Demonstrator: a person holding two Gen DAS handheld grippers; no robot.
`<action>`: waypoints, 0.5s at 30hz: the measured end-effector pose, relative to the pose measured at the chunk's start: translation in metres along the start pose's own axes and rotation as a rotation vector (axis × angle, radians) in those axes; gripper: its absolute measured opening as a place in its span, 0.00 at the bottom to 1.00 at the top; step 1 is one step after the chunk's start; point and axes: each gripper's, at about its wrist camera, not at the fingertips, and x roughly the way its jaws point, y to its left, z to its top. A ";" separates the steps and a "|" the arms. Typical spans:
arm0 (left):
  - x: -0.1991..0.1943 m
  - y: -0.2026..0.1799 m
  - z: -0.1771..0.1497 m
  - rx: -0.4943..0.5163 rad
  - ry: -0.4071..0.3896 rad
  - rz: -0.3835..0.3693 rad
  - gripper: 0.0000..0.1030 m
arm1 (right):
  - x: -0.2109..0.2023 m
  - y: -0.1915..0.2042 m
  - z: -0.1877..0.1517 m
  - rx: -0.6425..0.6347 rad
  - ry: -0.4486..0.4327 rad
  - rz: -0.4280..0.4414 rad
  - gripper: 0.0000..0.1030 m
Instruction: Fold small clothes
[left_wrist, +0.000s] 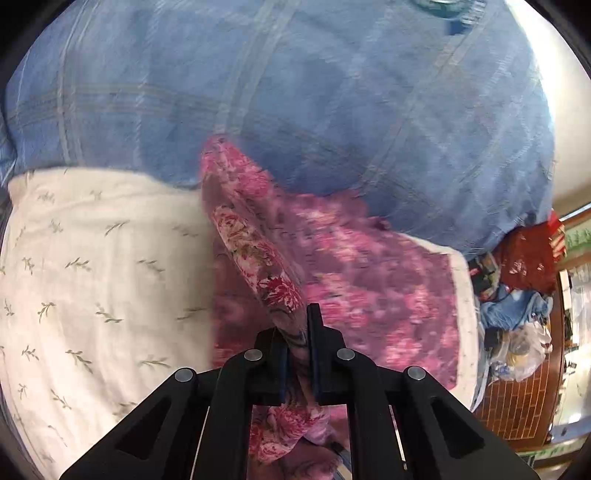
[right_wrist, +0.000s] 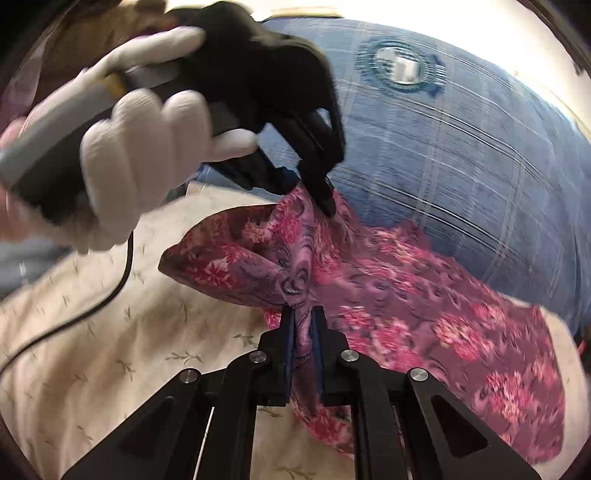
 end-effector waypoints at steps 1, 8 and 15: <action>-0.006 -0.011 -0.002 0.010 -0.009 -0.016 0.06 | -0.005 -0.007 0.000 0.025 -0.007 0.001 0.06; -0.020 -0.089 -0.012 0.141 -0.032 0.026 0.06 | -0.032 -0.065 -0.008 0.205 -0.032 -0.004 0.00; -0.016 -0.052 0.001 0.016 -0.005 0.278 0.14 | -0.030 -0.092 -0.026 0.340 0.024 0.118 0.07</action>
